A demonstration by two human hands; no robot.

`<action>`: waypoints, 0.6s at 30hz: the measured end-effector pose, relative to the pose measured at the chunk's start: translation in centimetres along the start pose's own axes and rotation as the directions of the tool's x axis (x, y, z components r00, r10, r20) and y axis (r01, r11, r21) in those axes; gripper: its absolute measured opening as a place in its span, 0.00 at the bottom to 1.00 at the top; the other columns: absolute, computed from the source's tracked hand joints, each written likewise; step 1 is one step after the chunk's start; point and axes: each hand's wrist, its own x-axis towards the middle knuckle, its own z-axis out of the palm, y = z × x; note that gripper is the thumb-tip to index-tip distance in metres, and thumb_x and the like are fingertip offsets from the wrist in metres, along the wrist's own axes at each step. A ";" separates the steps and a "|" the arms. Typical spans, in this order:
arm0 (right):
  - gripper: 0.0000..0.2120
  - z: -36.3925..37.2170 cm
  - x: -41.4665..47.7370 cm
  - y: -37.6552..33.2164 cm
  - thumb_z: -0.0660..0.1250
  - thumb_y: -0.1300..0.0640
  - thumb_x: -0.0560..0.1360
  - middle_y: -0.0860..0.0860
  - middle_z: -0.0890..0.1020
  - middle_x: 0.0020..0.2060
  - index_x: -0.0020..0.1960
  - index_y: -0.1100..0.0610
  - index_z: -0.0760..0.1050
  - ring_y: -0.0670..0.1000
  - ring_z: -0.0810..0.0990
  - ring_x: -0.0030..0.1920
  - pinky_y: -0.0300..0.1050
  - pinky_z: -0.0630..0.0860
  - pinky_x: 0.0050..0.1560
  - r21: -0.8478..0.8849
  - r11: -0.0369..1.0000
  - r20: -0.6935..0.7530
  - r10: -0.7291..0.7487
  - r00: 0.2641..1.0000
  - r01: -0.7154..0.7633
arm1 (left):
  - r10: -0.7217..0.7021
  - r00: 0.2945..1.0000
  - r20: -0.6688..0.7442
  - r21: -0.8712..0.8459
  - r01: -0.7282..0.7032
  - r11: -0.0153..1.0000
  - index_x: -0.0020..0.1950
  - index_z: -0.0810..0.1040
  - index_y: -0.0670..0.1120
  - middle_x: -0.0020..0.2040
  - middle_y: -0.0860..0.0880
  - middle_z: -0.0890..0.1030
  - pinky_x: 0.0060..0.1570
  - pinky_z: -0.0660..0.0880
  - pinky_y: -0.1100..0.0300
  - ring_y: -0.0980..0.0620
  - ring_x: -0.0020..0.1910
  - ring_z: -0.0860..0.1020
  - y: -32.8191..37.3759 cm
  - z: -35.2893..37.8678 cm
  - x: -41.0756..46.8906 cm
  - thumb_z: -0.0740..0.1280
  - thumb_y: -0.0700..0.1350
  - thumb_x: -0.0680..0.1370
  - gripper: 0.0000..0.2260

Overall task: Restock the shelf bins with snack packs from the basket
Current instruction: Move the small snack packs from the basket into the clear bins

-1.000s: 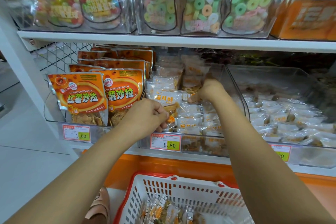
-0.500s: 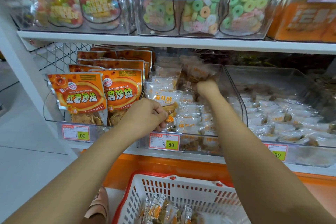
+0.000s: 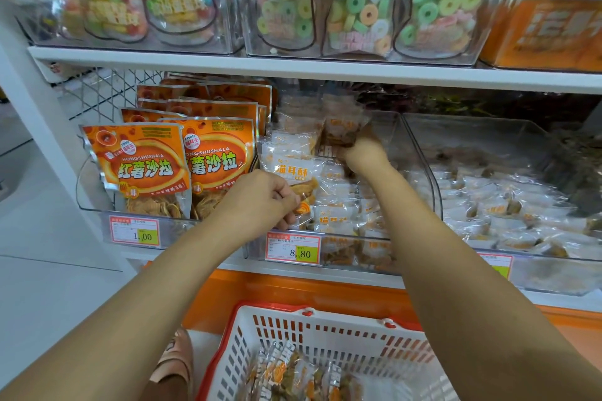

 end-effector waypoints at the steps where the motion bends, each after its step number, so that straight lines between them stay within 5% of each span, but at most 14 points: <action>1: 0.24 0.1 -0.2 0.1 0.69 0.55 0.75 0.59 0.77 0.61 0.68 0.62 0.66 0.59 0.76 0.59 0.44 0.72 0.52 0.003 1.000 -0.002 -0.010 1.000 0.010 | -0.003 1.000 0.000 -0.003 0.003 1.000 0.42 0.80 0.44 0.35 0.50 0.83 0.23 0.69 0.71 0.57 0.30 0.80 0.0 0.0 0.0 0.66 0.42 0.79 0.07; 11: 0.16 -1.3 -2.0 -0.6 0.63 0.55 0.79 0.60 0.79 0.57 0.58 0.66 0.76 0.58 0.78 0.57 0.39 0.66 0.43 0.079 0.992 -0.071 0.103 0.992 -0.097 | 0.024 1.000 -0.020 -0.037 -0.024 0.999 0.42 0.81 0.44 0.34 0.51 0.84 0.42 0.81 0.47 0.55 0.34 0.82 -0.7 -0.3 -0.6 0.66 0.43 0.78 0.07; 14: 0.17 -2.2 -3.7 -1.3 0.62 0.54 0.79 0.61 0.78 0.59 0.60 0.67 0.74 0.59 0.77 0.59 0.41 0.67 0.46 0.061 0.995 -0.095 0.090 0.991 -0.084 | 0.083 0.995 -0.051 0.006 -0.083 0.997 0.43 0.80 0.47 0.36 0.53 0.83 0.36 0.79 0.58 0.59 0.34 0.82 -0.8 -0.3 -1.3 0.66 0.43 0.78 0.06; 16: 0.20 -2.8 -5.7 -1.4 0.63 0.52 0.79 0.61 0.75 0.61 0.62 0.67 0.71 0.59 0.75 0.60 0.44 0.70 0.51 0.032 0.999 -0.204 0.049 0.978 -0.043 | 0.167 0.980 -0.112 0.048 -0.163 0.985 0.43 0.80 0.47 0.37 0.53 0.83 0.40 0.79 0.57 0.58 0.37 0.82 -0.8 -0.4 -2.0 0.66 0.43 0.78 0.05; 18: 0.15 -3.3 -8.5 -0.9 0.62 0.51 0.79 0.57 0.76 0.54 0.57 0.63 0.74 0.55 0.76 0.52 0.43 0.69 0.50 0.017 0.992 -0.341 -0.109 0.934 0.122 | 0.238 0.957 -0.167 0.101 -0.223 0.970 0.40 0.80 0.47 0.35 0.54 0.82 0.41 0.78 0.57 0.57 0.36 0.80 -0.9 -0.6 -3.2 0.65 0.45 0.79 0.08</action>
